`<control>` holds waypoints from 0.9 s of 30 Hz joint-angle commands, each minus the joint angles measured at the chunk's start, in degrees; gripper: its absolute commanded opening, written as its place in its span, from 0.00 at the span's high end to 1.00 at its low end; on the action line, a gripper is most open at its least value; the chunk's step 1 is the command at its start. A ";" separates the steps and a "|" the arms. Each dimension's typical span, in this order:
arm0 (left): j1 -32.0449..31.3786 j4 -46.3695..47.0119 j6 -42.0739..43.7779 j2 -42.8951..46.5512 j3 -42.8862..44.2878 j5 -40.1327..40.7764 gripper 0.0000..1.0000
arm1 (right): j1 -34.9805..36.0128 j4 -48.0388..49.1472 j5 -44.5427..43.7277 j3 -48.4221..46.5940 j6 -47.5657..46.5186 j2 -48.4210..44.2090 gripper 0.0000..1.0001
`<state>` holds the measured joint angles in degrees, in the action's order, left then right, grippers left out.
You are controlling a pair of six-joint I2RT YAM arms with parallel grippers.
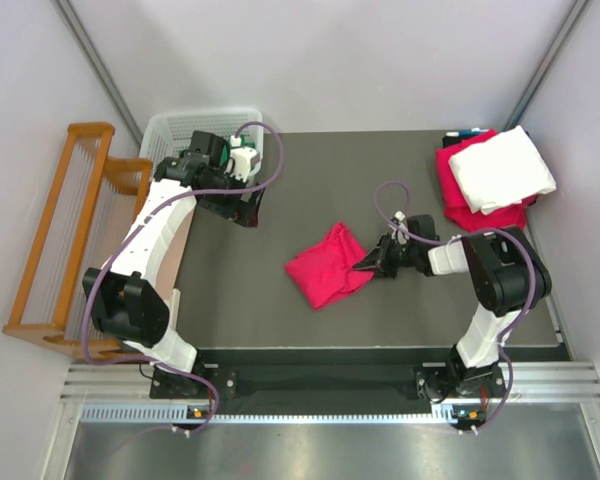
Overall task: Fold and stack the t-shirts
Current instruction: Neatly place the folded tshirt to the corner
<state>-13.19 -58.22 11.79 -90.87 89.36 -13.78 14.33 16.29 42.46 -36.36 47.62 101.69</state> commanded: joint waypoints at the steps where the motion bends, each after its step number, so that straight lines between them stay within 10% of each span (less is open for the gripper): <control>1: 0.45 -0.15 0.95 2.80 1.78 0.16 0.01 | 1.41 -5.05 -4.84 -0.81 -2.44 1.94 1.00; 16: 1.76 2.22 -0.36 3.59 -3.66 0.59 0.01 | -10.44 -26.05 -0.54 -48.07 -8.07 -0.09 1.00; 27: 3.00 3.81 -0.98 4.21 -7.62 -1.33 0.01 | -36.73 -21.84 1.57 -53.03 0.45 0.09 1.00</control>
<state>-10.39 -56.55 11.46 -88.97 82.15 -13.67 -18.28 -8.05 41.67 -88.16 44.66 102.83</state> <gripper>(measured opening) 0.990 0.096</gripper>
